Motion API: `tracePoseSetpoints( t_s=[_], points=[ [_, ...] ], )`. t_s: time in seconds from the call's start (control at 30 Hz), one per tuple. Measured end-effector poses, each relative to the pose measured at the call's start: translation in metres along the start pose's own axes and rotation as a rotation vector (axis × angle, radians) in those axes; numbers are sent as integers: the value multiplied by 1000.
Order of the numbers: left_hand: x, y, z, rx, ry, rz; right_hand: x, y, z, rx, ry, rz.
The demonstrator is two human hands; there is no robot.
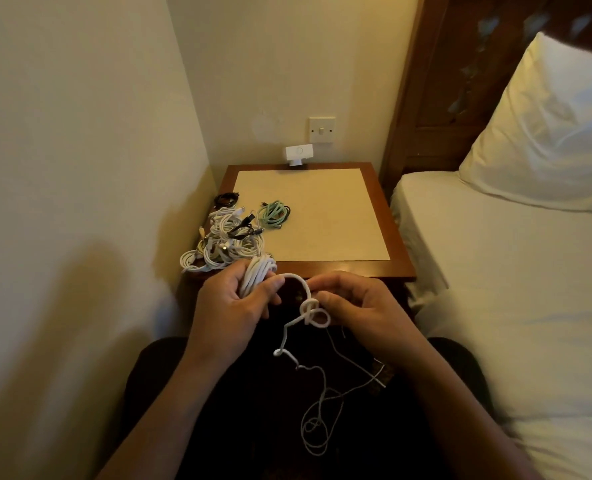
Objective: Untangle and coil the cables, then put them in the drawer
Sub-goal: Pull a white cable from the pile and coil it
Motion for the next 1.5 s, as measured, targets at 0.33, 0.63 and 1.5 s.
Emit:
tracePoseSetpoints(
  t_s=[0.33,0.63,1.5],
  points=[
    [9,0,11,-157,-37,274,17,1,2,-13,54,-106],
    [14,-7,15,-308,-151,492,13,-3,0,17,133,-130],
    [29,8,43,-184,147,347,14,4,16,83,254,-141]
  ],
)
Point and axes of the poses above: each hand's wrist, its own z-axis away from the middle knuckle, its own x-axis out of the palm, y = z × x, the point moved 2 cm from there along -z, towards the middle knuckle, and after that the axes turned 5 degrees about z, right-handed, at the moved point
